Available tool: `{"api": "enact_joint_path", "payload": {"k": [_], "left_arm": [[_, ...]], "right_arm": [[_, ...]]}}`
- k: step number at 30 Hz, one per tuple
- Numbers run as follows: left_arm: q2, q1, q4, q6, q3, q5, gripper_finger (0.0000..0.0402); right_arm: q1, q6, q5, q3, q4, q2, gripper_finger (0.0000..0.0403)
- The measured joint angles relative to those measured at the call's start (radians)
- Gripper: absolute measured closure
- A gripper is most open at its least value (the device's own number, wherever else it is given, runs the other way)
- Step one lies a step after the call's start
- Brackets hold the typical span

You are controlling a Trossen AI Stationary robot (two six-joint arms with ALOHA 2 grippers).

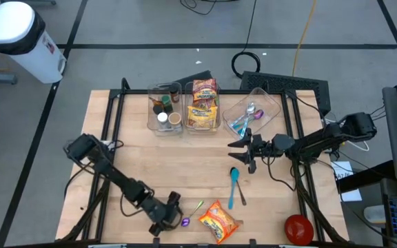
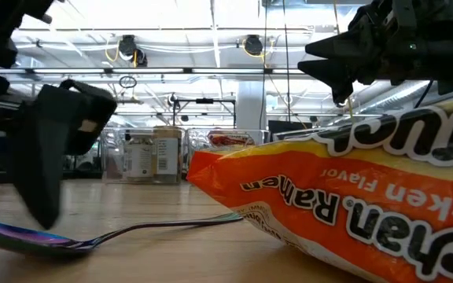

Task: Pick & Place Food Item
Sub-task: Put the blue spoon into the right transparent bin

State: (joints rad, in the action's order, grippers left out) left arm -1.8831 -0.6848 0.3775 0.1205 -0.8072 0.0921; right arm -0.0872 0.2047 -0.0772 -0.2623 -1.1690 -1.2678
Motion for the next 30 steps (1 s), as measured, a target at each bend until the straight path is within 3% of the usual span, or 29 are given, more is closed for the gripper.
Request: {"api": "enact_joint_path", "payload": {"k": [5, 12, 16, 26, 30], "left_arm": [[-0.063, -0.019, 0.052, -0.065, -0.033, 0.134, 0.0119], [-0.104, -0.018, 0.056, -0.142, -0.063, 0.165, 0.0133], [-0.102, -0.018, 0.051, -0.16, -0.063, 0.165, 0.019], [-0.061, -0.009, -0.015, -0.112, -0.059, 0.206, 0.0374], [0.039, 0.002, -0.161, -0.095, -0.061, 0.219, 0.0386]], "right_arm": [[0.0, 0.0, 0.0, 0.0, 0.0, 0.0, 0.0225], [0.0, 0.018, 0.0, 0.0, 0.001, 0.0, 0.0225], [0.0, 0.018, 0.0, 0.0, 0.002, 0.0, 0.0225], [0.0, 0.019, 0.001, 0.0, 0.008, 0.0, 0.0225], [0.0, 0.019, 0.001, 0.0, 0.008, 0.0, 0.0225]]}}
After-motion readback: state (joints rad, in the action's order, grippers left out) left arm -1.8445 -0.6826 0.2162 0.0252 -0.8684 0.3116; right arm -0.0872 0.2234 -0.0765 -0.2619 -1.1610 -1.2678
